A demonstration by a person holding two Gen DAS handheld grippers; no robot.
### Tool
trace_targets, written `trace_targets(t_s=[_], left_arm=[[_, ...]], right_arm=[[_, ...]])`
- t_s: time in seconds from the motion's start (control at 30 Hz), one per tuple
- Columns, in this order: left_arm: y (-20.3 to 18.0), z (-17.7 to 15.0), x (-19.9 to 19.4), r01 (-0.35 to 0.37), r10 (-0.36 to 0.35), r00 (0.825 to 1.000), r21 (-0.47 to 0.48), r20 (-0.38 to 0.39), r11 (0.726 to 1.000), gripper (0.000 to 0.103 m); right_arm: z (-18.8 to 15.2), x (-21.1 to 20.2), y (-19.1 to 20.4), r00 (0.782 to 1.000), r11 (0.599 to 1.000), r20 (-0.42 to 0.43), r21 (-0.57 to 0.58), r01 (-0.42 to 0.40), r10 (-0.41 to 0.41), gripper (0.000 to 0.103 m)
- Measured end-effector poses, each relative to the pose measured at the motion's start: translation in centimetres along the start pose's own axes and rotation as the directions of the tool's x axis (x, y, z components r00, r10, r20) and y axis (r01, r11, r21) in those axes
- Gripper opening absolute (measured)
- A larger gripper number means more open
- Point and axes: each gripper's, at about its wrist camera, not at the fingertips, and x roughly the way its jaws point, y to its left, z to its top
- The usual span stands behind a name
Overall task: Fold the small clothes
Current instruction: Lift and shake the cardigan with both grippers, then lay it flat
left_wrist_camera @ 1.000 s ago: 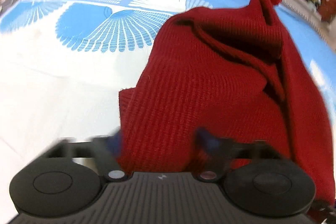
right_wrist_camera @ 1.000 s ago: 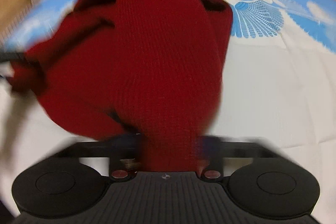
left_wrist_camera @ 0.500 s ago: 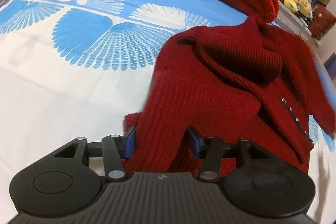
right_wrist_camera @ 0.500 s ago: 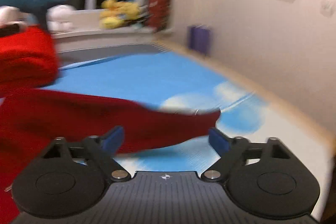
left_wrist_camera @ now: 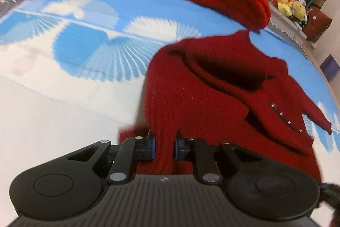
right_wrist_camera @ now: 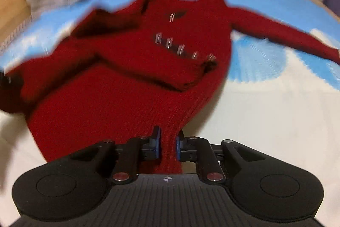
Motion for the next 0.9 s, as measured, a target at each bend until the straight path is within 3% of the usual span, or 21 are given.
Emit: trace_targets(t_s=[0.1, 0.17, 0.27, 0.33, 0.43, 0.53, 0.63, 0.7, 0.8, 0.87, 0.9], left_arm=[[1.3, -1.2, -3.1, -0.056, 0.057, 0.998, 0.087, -0.004, 0.995, 0.016], [3.2, -2.9, -3.9, -0.036, 0.045, 0.995, 0.096, -0.085, 0.995, 0.016], [5.5, -7.5, -4.0, -0.012, 0.036, 0.977, 0.116, -0.210, 0.993, 0.019], [6.0, -10.7, -3.3, -0.054, 0.098, 0.952, 0.157, -0.289, 0.986, 0.021], [5.0, -12.6, -5.2, -0.066, 0.122, 0.963, 0.227, -0.241, 0.972, 0.021], [5.5, -14.1, -6.6, -0.081, 0.132, 0.965, 0.222, -0.226, 0.972, 0.014], [6.3, -15.1, -7.8, -0.083, 0.127, 0.968, 0.203, -0.215, 0.976, 0.015], [6.2, -15.6, -8.2, -0.094, 0.138, 0.972, 0.226, -0.187, 0.970, 0.022], [4.6, -14.7, -9.5, -0.139, 0.169, 0.982, 0.284, -0.083, 0.949, 0.039], [2.8, -13.1, -10.8, -0.123, 0.131, 0.991, 0.330, -0.002, 0.936, 0.071], [1.4, -12.5, -11.4, -0.109, 0.102, 0.994, 0.351, 0.039, 0.930, 0.077]], right_arm=[[-0.4, -5.5, -2.5, 0.998, 0.999, 0.047, 0.014, 0.032, -0.032, 0.013], [-1.6, -7.9, -4.5, 0.999, 0.999, 0.036, 0.038, 0.025, -0.027, 0.013], [-5.2, -10.0, -6.5, 1.000, 0.997, -0.031, 0.078, 0.005, -0.003, 0.013], [-8.7, -9.6, -6.9, 0.995, 0.996, -0.098, 0.088, 0.021, -0.012, 0.013], [-12.9, -8.1, -7.2, 0.972, 0.987, -0.223, 0.122, 0.104, -0.075, 0.014], [-12.8, -9.2, -6.7, 0.976, 0.989, -0.190, 0.086, 0.123, -0.105, 0.013], [-13.4, -11.4, -5.6, 0.980, 0.990, -0.154, 0.044, 0.131, -0.123, 0.013], [-13.6, -11.6, -6.2, 0.976, 0.986, -0.169, 0.069, 0.153, -0.140, 0.015], [-14.0, -11.3, -7.7, 0.942, 0.941, -0.212, 0.161, 0.297, -0.261, 0.046], [-12.8, -12.8, -8.1, 0.939, 0.905, -0.104, 0.250, 0.344, -0.328, 0.066], [-12.0, -13.9, -8.1, 0.942, 0.898, -0.042, 0.290, 0.331, -0.334, 0.071]])
